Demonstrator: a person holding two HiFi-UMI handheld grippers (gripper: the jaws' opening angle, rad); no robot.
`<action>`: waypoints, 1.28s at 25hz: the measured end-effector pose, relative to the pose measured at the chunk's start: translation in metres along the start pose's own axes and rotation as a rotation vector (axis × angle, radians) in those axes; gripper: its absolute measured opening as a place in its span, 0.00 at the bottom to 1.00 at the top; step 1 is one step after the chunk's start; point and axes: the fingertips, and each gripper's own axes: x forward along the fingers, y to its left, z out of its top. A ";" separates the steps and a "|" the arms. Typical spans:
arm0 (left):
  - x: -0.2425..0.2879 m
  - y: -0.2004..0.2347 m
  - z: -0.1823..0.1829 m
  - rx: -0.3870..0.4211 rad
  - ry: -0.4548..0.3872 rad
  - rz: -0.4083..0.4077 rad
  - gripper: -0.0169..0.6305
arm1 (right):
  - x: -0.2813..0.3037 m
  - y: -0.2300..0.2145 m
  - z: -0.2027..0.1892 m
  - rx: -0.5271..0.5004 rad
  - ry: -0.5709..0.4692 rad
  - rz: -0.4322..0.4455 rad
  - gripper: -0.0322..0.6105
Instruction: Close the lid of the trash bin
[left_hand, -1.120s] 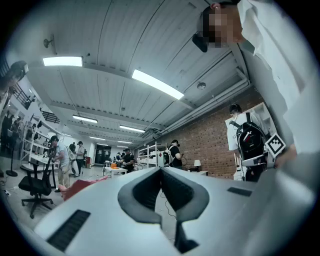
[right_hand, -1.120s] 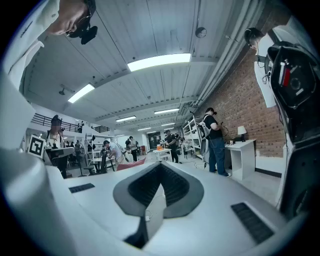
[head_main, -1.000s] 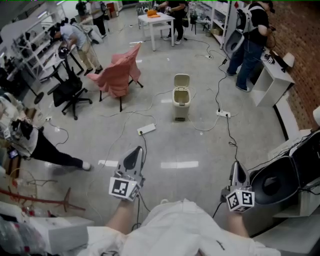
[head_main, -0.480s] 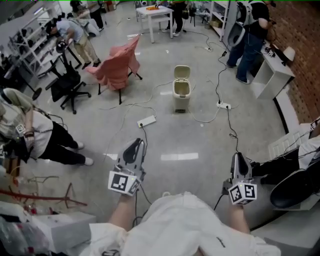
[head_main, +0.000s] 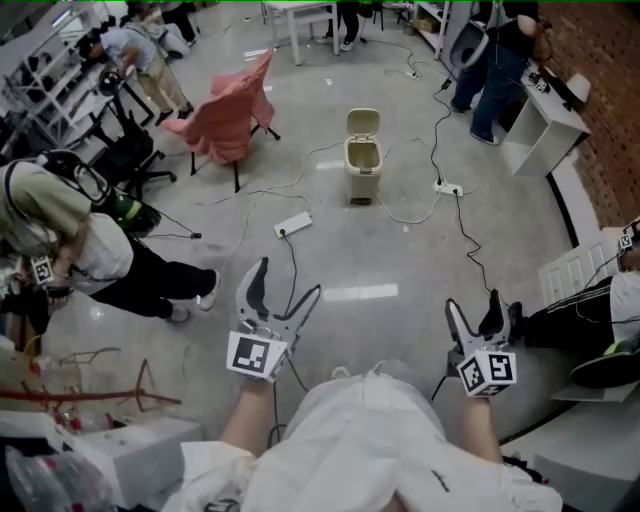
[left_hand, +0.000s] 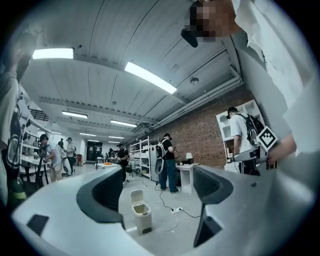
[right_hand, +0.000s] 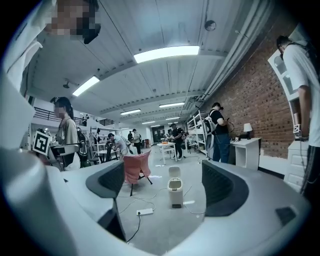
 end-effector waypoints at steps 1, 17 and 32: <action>0.000 0.001 -0.002 -0.006 0.007 -0.004 0.67 | 0.001 0.004 -0.001 -0.003 0.006 0.006 0.79; 0.057 0.017 -0.008 -0.025 0.014 0.012 0.68 | 0.062 -0.014 -0.014 0.021 0.034 0.056 0.85; 0.219 0.046 -0.014 -0.003 0.061 0.045 0.68 | 0.215 -0.089 0.020 0.041 0.030 0.160 0.85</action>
